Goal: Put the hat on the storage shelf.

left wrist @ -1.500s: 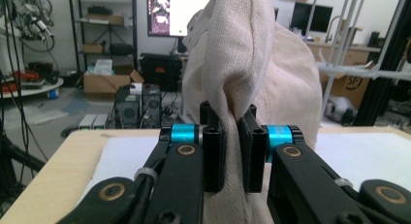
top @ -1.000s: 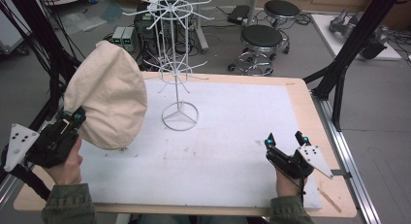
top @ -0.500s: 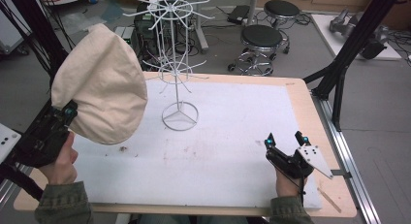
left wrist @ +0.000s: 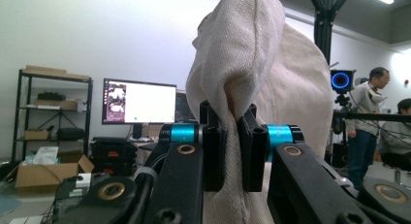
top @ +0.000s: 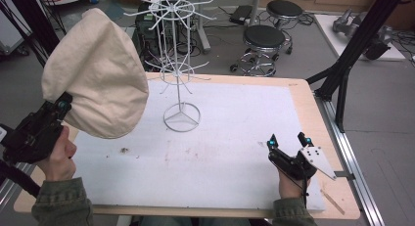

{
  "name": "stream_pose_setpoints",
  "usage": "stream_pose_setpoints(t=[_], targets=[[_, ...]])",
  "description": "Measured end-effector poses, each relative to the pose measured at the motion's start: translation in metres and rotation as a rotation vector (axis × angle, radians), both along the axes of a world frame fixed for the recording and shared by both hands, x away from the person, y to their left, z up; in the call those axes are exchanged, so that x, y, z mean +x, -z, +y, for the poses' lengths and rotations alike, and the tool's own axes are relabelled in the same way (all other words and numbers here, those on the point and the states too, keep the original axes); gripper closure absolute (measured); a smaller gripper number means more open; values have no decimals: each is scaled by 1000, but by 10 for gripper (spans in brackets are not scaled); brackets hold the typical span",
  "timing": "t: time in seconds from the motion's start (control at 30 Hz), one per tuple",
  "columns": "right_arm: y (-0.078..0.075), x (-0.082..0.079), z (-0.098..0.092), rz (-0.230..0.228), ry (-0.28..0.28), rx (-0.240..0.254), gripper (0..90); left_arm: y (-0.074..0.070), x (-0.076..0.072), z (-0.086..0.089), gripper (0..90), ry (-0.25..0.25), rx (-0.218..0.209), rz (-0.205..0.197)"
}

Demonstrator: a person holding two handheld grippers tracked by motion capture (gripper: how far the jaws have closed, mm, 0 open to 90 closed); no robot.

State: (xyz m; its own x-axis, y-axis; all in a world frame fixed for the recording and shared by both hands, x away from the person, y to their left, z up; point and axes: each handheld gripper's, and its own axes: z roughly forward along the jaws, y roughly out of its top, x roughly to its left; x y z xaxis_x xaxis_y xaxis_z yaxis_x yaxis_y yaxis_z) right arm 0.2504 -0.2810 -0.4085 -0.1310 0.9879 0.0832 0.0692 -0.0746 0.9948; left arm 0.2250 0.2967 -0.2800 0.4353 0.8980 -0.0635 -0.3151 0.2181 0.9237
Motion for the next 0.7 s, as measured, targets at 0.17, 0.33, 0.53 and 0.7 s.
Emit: stream_pose_setpoints(t=[0.17, 0.33, 0.53, 0.7], targets=[[0, 0, 0, 0, -2, 0, 79, -7, 2, -5, 822, 18, -3, -19], [0, 0, 0, -1, -3, 2, 79, -15, 4, -11, 822, 33, -6, -44], [0, 0, 0, 1, -3, 2, 79, -25, 9, -16, 822, 58, -12, -62], [0, 0, -1, 8, -6, 7, 79, -34, 15, -22, 822, 75, -19, -75]])
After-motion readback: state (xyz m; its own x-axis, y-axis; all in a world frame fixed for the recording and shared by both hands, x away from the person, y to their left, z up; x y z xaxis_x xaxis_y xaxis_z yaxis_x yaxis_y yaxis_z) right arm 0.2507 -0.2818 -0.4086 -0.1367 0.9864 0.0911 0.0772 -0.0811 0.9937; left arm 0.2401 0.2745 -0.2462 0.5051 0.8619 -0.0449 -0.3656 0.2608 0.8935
